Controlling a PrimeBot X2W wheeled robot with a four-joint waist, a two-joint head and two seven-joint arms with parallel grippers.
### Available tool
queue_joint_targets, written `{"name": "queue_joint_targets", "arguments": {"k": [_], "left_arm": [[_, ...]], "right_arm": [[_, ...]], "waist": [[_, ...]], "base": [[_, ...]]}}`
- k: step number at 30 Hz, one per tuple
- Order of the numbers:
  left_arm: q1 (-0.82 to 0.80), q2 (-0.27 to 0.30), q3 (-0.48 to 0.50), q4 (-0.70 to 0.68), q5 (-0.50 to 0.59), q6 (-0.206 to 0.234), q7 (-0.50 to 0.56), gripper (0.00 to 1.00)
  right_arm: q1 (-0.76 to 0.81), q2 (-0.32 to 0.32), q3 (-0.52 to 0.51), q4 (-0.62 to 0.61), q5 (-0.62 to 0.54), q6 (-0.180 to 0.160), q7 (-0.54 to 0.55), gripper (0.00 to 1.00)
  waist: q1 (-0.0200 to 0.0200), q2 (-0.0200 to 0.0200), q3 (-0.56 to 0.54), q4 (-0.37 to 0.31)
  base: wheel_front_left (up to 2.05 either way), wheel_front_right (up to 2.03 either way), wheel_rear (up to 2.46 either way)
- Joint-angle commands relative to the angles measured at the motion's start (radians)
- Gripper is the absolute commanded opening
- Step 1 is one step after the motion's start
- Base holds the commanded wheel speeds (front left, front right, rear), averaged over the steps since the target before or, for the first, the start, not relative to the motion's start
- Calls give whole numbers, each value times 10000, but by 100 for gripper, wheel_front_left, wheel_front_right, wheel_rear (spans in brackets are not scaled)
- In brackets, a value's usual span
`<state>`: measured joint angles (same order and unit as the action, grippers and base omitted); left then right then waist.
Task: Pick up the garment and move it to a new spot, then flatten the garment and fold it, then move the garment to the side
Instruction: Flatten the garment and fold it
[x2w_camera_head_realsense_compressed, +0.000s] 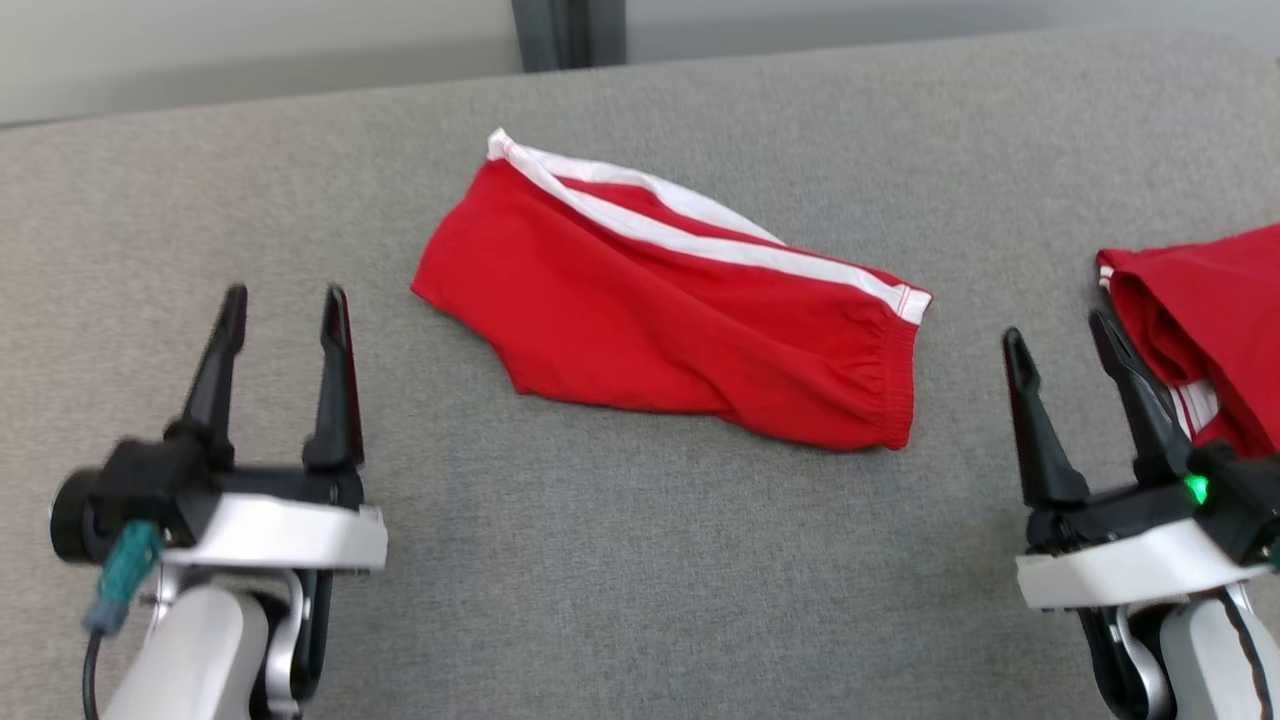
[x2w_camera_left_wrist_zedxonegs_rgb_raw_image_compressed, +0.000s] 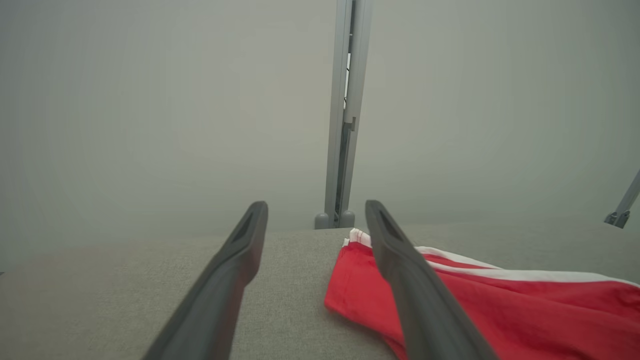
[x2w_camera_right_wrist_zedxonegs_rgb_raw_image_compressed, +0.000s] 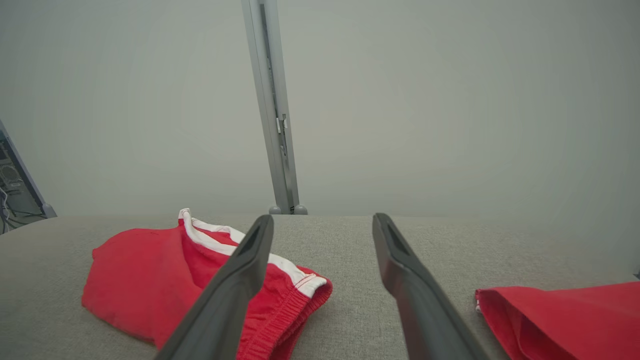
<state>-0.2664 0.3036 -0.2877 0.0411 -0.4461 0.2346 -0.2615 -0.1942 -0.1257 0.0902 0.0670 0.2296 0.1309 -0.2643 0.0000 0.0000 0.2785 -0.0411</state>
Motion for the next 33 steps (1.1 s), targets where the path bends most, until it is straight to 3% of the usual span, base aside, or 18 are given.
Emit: {"name": "queue_joint_targets", "arguments": {"k": [1,14,29,33], "left_arm": [[302,71,32,-191,110,84,-28,100],[1872,340,-359,-371,153,208,375,100],[1671,324,-583,-531,117,262,705,100],[984,270,-802,-477,141,-30,945,100]], "right_arm": [[244,-6,-136,-33,-102,-4,-5,100],[1777,346,-867,-211,-616,-4,481,100],[1842,489,-900,-461,-638,-4,705,100],[1677,484,-818,-563,-600,-4,765,100]], "waist": [[0,0,-390,216],[0,0,-1525,440],[0,0,-1547,446],[0,0,-1334,395]], "base": [[0,0,0],[0,0,0],[0,0,0],[0,0,0]]}}
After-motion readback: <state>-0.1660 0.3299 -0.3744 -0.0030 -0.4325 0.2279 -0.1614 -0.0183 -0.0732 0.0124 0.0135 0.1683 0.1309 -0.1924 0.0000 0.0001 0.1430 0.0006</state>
